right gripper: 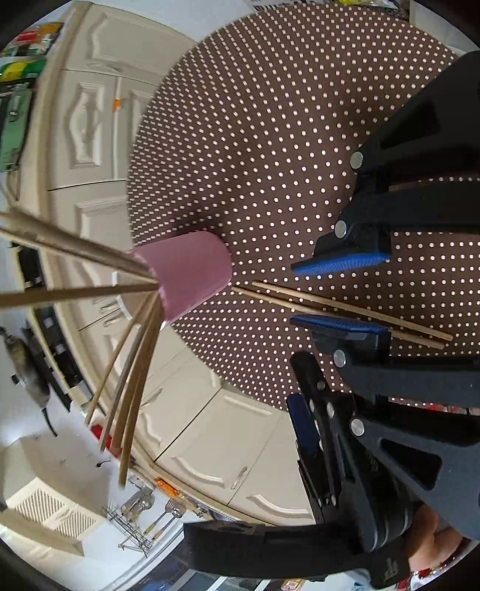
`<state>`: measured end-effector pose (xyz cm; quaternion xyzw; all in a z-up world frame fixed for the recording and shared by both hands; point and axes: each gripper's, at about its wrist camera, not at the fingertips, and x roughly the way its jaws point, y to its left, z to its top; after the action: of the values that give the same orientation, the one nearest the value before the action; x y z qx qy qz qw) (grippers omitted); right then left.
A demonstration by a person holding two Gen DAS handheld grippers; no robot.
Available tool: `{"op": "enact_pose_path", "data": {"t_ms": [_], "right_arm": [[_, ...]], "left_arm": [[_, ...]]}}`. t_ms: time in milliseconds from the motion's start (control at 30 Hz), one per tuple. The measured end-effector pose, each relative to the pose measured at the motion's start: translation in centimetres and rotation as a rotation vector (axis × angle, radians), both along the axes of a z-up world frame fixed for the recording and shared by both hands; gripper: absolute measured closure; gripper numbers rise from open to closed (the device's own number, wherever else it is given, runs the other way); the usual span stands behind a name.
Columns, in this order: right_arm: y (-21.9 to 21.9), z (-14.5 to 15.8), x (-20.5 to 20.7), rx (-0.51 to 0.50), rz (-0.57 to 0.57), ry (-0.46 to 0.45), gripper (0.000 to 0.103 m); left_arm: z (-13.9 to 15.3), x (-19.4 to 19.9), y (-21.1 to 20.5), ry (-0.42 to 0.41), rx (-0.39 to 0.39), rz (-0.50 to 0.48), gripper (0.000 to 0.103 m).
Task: Organize utensils
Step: 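Move the open right gripper back down to the remaining chopsticks, then close the right gripper on one of the remaining chopsticks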
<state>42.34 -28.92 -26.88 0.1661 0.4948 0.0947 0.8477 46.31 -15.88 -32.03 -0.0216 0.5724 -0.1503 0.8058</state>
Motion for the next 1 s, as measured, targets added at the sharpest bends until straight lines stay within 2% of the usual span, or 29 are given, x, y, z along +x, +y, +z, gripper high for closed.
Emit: {"op": "enact_pose_path", "data": {"t_ms": [267, 500, 667, 767, 800, 1000], "right_arm": [[-0.7, -2.6, 2.1, 0.019, 0.008, 0.087, 0.082], [-1.2, -3.8, 3.3, 0.036, 0.007, 0.131, 0.082], [-1.0, -4.5, 4.1, 0.042, 0.01, 0.153, 0.082], [-0.6, -5.0, 4.6, 0.045, 0.014, 0.171, 0.081], [-0.5, -5.2, 4.8, 0.049, 0.016, 0.177, 0.081], [1.0, -6.2, 5.6, 0.044, 0.04, 0.222, 0.081]], "left_arm": [[-4.4, 3.0, -1.0, 0.084, 0.037, -0.007, 0.048], [-6.2, 4.2, -1.9, 0.113, 0.065, -0.034, 0.048], [-6.7, 4.7, -2.7, 0.09, 0.108, -0.064, 0.051], [-6.9, 4.9, -3.0, 0.08, 0.133, -0.074, 0.061], [-6.9, 4.7, -3.1, 0.071, 0.154, -0.077, 0.069], [-6.8, 4.0, -1.9, 0.088, 0.124, -0.079, 0.077]]}}
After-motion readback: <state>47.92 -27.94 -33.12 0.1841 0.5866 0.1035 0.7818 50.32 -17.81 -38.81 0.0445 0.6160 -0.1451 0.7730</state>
